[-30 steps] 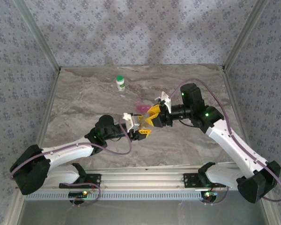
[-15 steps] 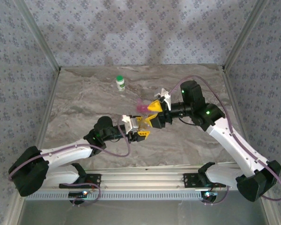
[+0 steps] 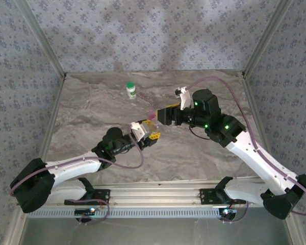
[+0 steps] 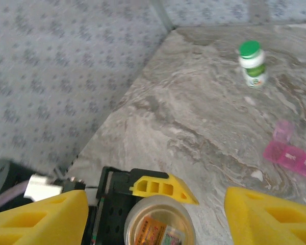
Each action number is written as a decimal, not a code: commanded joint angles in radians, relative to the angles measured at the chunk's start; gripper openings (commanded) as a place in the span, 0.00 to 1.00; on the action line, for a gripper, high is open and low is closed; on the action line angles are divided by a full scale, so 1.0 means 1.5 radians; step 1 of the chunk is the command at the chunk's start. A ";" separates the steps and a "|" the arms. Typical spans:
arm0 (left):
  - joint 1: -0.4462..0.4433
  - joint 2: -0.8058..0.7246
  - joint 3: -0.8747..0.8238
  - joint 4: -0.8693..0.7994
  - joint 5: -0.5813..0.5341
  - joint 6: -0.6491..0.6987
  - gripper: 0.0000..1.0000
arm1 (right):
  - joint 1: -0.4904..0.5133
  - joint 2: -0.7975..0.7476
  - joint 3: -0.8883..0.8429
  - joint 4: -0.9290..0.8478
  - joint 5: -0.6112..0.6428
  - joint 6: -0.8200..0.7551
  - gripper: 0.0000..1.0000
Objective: Sort the pills into containers
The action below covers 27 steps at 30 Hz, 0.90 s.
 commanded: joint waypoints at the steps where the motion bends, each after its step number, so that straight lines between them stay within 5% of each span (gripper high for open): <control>1: -0.004 0.018 0.003 0.048 -0.089 0.020 0.00 | 0.018 0.024 0.023 -0.014 0.113 0.092 0.72; 16: -0.004 0.047 0.009 0.056 -0.118 0.013 0.00 | 0.040 0.115 0.018 0.018 0.119 0.111 0.68; 27: -0.004 0.049 0.014 0.063 -0.111 0.003 0.00 | 0.034 0.120 -0.021 0.076 0.047 0.103 0.36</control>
